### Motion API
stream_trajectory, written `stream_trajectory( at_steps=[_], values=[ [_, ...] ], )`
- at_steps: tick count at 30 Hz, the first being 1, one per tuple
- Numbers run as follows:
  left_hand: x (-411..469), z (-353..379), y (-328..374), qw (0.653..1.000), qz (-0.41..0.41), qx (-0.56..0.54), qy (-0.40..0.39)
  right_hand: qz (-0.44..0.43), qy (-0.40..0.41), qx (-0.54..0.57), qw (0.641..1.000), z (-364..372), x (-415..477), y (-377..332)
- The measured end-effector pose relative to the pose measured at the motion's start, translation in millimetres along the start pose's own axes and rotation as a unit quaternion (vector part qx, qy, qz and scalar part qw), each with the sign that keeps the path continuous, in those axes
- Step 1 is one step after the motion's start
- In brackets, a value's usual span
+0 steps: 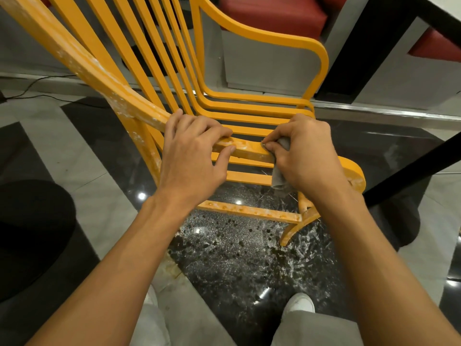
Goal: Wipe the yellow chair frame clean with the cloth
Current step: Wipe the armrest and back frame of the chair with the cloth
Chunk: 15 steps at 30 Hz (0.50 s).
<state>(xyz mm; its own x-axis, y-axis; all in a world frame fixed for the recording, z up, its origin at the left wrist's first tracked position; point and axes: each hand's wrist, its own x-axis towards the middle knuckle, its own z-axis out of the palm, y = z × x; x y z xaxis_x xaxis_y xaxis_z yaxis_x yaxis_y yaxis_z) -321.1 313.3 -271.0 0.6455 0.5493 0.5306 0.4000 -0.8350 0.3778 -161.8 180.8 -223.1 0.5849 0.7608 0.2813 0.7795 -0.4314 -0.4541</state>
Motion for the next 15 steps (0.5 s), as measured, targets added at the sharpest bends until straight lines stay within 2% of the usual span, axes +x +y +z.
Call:
stream_trajectory(
  at_steps=[4,7,11,15],
  values=[
    [-2.9,-4.3,-4.6,1.000,0.005,0.015,-0.009,-0.037,-0.027,-0.002,0.999,6.5,-0.4,-9.4],
    [-7.0,-6.0,-8.6,1.000,0.015,0.015,-0.016,-0.003,-0.048,0.019,0.999,-5.1,4.1,-4.0],
    [-11.8,-7.4,-9.9,0.999,0.025,0.020,-0.019,-0.004,-0.016,0.009,1.000,4.9,4.9,-15.8],
    [-13.2,-6.8,-10.7,0.999,0.030,0.019,-0.014,-0.001,-0.059,0.023,0.998,0.3,0.6,-14.0]
  ],
)
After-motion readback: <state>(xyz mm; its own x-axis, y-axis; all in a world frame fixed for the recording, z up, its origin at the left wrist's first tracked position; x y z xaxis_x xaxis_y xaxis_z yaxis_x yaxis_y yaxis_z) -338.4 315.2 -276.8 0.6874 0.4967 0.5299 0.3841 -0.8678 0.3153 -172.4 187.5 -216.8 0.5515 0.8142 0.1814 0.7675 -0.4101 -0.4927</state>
